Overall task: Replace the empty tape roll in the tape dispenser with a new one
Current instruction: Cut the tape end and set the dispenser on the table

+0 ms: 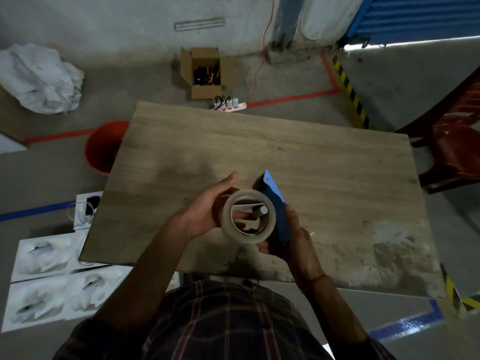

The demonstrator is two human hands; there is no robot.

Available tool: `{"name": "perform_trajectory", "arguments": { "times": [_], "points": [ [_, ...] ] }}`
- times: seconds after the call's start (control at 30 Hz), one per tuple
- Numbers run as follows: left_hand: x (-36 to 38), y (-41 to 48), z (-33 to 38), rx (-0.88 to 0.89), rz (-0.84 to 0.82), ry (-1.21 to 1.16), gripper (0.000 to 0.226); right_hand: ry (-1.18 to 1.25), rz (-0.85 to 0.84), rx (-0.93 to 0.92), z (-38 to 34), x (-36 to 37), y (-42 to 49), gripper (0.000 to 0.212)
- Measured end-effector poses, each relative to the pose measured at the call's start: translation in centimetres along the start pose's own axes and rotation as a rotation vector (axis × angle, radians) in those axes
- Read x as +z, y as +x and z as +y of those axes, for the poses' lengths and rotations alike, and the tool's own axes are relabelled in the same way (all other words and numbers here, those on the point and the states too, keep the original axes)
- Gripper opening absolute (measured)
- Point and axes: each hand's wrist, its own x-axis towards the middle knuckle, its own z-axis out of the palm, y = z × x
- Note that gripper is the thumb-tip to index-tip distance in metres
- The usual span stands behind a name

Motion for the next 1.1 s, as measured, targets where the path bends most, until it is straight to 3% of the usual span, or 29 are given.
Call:
{"name": "perform_trajectory", "arguments": {
  "times": [0.1,0.2,0.37,0.6,0.9,1.0,1.1],
  "points": [
    [0.6,0.0,-1.4,0.151,0.061,0.060,0.050,-0.007,-0.008,-0.023,0.4,0.1,0.2,0.078],
    [1.3,-0.2,-2.1,0.278,0.176,0.114,0.044,-0.100,-0.079,-0.048,0.3,0.0,0.1,0.067],
    [1.2,-0.8,-1.4,0.249,0.161,0.159,0.041,-0.239,-0.232,-0.054,-0.9,-1.9,0.9,0.053],
    [2.2,-0.5,-1.7,0.207,0.143,0.110,0.048,-0.025,-0.251,-0.014,-2.4,-0.4,1.5,0.054],
    [2.4,-0.5,-3.1,0.275,0.250,0.099,0.036,0.115,-0.106,-0.025,-1.5,1.1,0.5,0.050],
    [2.3,-0.5,-3.7,0.330,0.271,0.155,0.024,0.120,-0.071,-0.020,-1.6,1.2,0.4,0.048],
    [2.3,-0.6,-4.0,0.359,0.301,0.271,0.030,0.107,-0.029,-0.049,-1.6,1.4,0.2,0.049]
  ]
}}
